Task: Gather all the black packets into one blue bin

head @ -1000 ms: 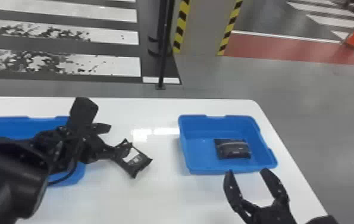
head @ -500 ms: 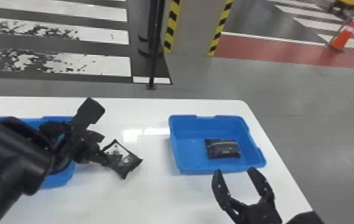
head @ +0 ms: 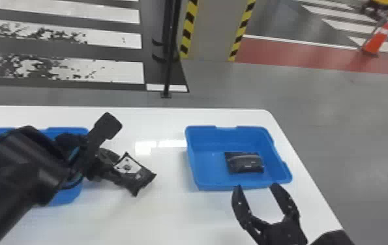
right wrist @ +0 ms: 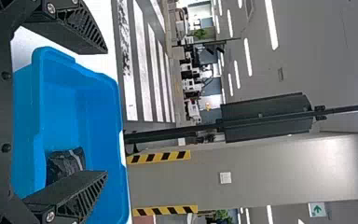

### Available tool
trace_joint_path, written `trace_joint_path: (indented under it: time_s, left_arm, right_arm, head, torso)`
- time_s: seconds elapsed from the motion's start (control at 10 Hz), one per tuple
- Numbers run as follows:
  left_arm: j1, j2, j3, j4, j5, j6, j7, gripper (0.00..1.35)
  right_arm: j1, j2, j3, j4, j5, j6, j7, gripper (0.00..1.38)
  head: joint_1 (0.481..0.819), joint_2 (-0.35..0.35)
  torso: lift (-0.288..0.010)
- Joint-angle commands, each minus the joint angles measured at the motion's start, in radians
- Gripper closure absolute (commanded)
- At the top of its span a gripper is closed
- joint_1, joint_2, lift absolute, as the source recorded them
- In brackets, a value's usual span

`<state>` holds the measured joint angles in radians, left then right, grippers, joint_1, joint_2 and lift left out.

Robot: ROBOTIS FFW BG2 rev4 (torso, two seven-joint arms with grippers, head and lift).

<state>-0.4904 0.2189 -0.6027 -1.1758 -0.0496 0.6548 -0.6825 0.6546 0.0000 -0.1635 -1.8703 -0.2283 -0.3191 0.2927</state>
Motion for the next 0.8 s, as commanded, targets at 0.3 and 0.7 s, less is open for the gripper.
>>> trace_joint_path:
  time_s: [0.3,0.7]
  left_arm:
    - [0.012,-0.003,-0.059,0.048,0.08,-0.058,0.057,1.18]
    - [0.058,0.011,0.046,0.028,0.07,-0.22,0.04,1.2]
  right_arm:
    - [-0.007,0.001,0.0,0.014,-0.015,0.0,0.008,0.1]
    - [0.001,0.001,-0.002,0.018,-0.023,0.0,0.014,0.1]
  head:
    - [0.695,-0.271]
    - [0.695,-0.284]
  torso:
    - [-0.11]
    - [-0.11]
